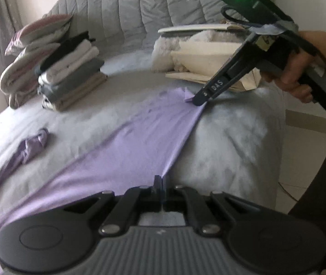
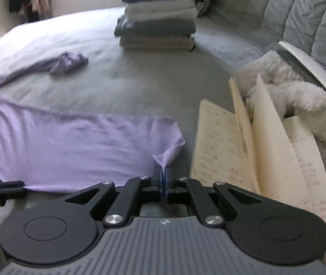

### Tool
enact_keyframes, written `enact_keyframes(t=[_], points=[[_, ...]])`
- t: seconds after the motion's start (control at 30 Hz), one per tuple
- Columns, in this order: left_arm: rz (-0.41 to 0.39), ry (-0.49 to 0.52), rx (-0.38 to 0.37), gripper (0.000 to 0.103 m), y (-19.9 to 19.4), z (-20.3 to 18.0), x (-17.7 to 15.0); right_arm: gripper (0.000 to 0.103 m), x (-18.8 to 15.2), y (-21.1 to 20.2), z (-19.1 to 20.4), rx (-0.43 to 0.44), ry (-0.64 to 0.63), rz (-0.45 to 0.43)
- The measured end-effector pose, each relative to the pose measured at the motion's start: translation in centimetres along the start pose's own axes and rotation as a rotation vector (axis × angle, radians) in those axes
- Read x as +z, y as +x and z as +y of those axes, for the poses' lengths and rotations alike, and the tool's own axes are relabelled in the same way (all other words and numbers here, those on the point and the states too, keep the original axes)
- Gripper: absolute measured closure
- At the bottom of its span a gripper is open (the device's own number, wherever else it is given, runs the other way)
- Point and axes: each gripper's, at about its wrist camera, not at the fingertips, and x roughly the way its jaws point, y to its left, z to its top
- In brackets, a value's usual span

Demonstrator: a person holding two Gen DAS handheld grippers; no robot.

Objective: Fold clothes

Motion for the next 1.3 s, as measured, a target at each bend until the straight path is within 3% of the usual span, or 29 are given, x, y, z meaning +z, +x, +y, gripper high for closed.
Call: enact_keyframes(t=[0.1,0.17,0.27,0.33,0.5,0.63,0.73,0.8,1.13,1.3], points=[[-0.002,-0.034,-0.018,0.102,-0.1,0.2,-0.1,0.101,0.2,-0.2,-0.5,0.012,0.014,0.015],[-0.006,-0.076,-0.065,0.099,-0.7,0.6,-0.1,0.09,0.3,-0.8,-1.1,0.033,0.049,-0.016],[-0.028,-0.116,-0.1,0.091,-2.3,1.0,-0.6,0.084,0.6,-2.0,-1.5,0.033,0.066,-0.086],[-0.048,-0.137,-0.085,0.068,-3.4,1.5,-1.1,0.06,0.7,-2.6,-1.3,0.037,0.065,-0.139],[-0.071,-0.262,0.01,0.037,-4.9,5.1,-2.8,0.058,1.0,-3.2,-0.1,0.081,0.051,-0.234],[-0.063,-0.387,0.105,0.037,-5.4,8.7,-4.6,0.057,1.4,-2.2,1.5,0.146,0.028,-0.234],[-0.039,-0.456,0.132,0.037,-5.6,10.5,-6.3,0.056,1.6,-1.3,3.0,0.191,0.005,-0.222],[-0.009,-0.491,0.127,0.037,-5.7,11.0,-7.5,0.056,1.7,-0.9,3.9,0.217,-0.005,-0.211],[-0.051,-0.623,0.025,0.034,-10.3,11.9,-11.5,0.055,1.9,-0.6,9.5,0.305,-0.128,-0.208],[-0.12,-0.845,0.141,0.034,-13.6,14.8,-14.9,0.054,1.9,-1.5,13.5,0.391,-0.221,-0.24]])
